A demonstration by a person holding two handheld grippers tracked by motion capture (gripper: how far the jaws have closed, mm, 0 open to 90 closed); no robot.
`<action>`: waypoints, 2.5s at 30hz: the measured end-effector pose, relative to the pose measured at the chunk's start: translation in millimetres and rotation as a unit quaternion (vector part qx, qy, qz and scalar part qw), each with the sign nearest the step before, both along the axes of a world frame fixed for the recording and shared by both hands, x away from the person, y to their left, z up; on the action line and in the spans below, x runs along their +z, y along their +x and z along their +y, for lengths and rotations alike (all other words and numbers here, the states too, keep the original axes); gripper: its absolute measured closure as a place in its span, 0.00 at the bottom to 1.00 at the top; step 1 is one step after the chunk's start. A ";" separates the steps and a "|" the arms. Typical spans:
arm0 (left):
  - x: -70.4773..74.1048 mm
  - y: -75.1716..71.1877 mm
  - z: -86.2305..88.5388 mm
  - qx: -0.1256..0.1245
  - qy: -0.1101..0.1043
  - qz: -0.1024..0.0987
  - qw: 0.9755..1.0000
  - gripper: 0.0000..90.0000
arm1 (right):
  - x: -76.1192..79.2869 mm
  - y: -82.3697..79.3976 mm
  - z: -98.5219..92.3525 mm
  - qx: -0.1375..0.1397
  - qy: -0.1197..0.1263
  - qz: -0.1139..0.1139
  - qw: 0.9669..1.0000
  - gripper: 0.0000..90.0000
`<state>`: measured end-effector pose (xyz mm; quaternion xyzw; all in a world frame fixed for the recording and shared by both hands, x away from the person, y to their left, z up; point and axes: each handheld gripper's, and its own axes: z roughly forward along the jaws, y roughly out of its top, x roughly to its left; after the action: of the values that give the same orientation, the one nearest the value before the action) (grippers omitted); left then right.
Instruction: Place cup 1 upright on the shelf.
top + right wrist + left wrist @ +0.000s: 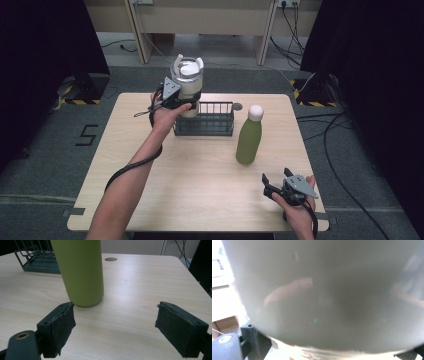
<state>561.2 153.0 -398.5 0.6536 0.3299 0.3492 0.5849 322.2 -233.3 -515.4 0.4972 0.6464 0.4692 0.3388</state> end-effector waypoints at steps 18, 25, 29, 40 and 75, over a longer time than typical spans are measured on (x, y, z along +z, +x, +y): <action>-14.0 2.9 -7.6 -0.003 -0.006 0.015 1.000 0.10 | 0.2 0.5 -0.4 0.001 -0.001 -0.001 1.000 0.17; -20.2 3.9 -7.8 -0.001 -0.007 0.021 1.000 0.10 | -0.3 0.8 -0.1 0.001 -0.001 0.000 1.000 0.17; -22.5 4.0 -7.4 -0.001 -0.004 0.024 1.000 0.10 | -0.4 1.2 0.2 0.004 -0.002 -0.001 1.000 0.17; -32.6 4.8 -10.1 -0.001 -0.003 0.033 0.999 0.10 | -0.9 1.8 0.9 0.005 -0.003 0.002 1.000 0.17; -42.9 5.9 -3.8 -0.007 -0.009 0.054 0.998 0.04 | -1.1 2.3 3.7 0.008 -0.006 0.003 1.000 0.17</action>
<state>567.1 149.2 -441.4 0.6686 0.3597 0.3059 0.5745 324.4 -229.7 -516.4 0.4915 0.6542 0.4663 0.3362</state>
